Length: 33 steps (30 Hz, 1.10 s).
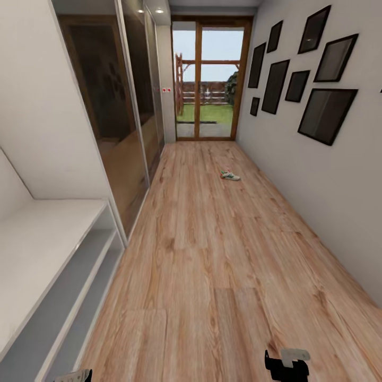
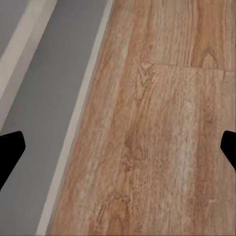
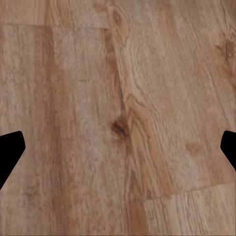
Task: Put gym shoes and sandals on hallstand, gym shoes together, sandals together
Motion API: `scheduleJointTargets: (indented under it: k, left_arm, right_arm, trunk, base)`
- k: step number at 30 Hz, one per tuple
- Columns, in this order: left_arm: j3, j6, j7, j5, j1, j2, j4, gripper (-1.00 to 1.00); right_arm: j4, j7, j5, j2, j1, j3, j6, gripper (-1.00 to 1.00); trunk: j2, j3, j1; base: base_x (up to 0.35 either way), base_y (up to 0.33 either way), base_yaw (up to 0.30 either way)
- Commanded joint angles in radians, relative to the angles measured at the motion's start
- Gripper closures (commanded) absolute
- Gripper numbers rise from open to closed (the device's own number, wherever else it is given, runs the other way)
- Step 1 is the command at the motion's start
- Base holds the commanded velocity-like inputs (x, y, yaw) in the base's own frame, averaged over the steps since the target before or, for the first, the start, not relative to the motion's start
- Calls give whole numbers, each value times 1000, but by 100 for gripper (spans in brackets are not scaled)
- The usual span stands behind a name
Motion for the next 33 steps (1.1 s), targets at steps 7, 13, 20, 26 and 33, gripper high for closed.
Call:
scheduleJointTargets:
  k: [7, 13, 20, 26, 33]
  left_arm:
    - [7, -3, -7, 1, -1, 0, 1, -100]
    - [6, -3, -7, 1, -1, 0, 1, -100]
    - [6, -3, -7, 1, -1, 0, 1, -100]
    - [7, -3, -7, 1, -1, 0, 1, -100]
    - [6, -3, -7, 1, -1, 0, 1, -100]
  right_arm:
    - [1, -4, 10, 0, -1, -7, -2, -100]
    - [1, -4, 10, 2, -1, -7, -2, -100]
    - [1, -5, 10, 2, -1, -7, -2, -100]
    - [1, -5, 10, 3, -1, -7, -2, -100]
    - [1, -5, 10, 4, -1, -7, -2, -100]
  trunk:
    - [0, -1, 0]
    - [0, -1, 0]
    - [0, -1, 0]
    - [0, -1, 0]
    - [0, -1, 0]
  base:
    - [338, 0, 0]
    - [338, 0, 0]
    - [338, 0, 0]
    - [338, 0, 0]
    - [338, 0, 0]
